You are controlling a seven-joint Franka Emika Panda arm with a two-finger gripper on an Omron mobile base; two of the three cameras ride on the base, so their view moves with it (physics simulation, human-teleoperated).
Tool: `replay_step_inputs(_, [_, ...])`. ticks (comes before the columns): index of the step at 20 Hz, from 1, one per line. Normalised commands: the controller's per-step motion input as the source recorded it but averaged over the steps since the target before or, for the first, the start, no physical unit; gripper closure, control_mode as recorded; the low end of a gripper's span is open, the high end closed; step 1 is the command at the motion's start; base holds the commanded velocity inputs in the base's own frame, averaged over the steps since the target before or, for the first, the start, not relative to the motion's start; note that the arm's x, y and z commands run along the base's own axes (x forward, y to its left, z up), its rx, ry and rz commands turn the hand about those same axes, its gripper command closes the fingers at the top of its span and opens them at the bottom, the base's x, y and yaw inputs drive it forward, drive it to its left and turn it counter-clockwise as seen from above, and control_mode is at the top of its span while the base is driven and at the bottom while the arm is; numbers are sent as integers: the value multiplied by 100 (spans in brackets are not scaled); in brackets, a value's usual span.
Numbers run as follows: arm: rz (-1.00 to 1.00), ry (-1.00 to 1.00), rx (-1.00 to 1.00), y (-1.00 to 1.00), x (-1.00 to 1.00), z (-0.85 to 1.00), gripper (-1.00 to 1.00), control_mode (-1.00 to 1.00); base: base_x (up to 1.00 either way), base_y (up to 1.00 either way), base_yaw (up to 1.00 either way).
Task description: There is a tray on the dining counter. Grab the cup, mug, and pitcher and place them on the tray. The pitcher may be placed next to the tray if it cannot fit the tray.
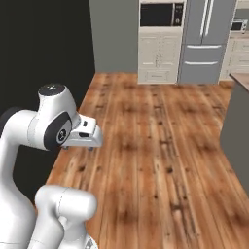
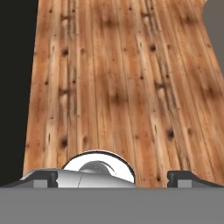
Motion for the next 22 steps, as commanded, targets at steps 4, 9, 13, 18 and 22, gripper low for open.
replay_step_inputs(4, [0,0,0,0,0,0,-100,100,100,60,-4])
replay_step_inputs(9, [0,0,0,0,0,0,-100,100,100,60,-8])
replay_step_inputs(13, [0,0,0,0,0,0,-100,100,100,54,-18])
replay_step_inputs(18, [0,0,0,0,0,0,-100,100,100,56,-25])
replay_step_inputs(22, [0,0,0,0,0,0,-100,100,100,65,-31])
